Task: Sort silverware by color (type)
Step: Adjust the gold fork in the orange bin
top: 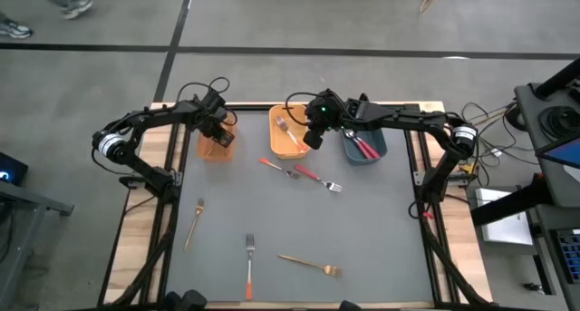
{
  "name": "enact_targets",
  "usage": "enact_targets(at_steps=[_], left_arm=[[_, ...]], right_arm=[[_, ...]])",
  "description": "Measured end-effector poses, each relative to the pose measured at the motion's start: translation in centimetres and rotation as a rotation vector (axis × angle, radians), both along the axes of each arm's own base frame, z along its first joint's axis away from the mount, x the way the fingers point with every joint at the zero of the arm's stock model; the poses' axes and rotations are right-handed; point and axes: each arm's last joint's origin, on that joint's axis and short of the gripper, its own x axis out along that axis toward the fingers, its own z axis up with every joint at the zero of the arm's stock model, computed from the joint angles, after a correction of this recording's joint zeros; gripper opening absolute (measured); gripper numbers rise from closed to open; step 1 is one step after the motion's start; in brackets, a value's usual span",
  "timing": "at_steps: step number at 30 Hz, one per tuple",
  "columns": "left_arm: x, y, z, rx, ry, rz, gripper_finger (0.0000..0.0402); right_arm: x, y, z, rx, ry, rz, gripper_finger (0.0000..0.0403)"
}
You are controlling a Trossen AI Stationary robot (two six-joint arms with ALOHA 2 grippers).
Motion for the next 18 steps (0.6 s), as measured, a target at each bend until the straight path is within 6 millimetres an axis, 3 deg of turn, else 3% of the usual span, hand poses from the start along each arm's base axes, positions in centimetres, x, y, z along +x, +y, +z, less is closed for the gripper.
enact_targets(at_steps=[7, 18], left_arm=[[0.04, 0.06, 0.02, 0.005, -0.007, 0.009, 0.0006], [0.13, 0.20, 0.76, 0.013, -0.017, 0.026, 0.0001]], right_arm=[[0.00, 0.00, 0.00, 0.000, 0.000, 0.000, 0.0082], [0.00, 0.00, 0.00, 0.000, 0.000, 0.000, 0.0082]])
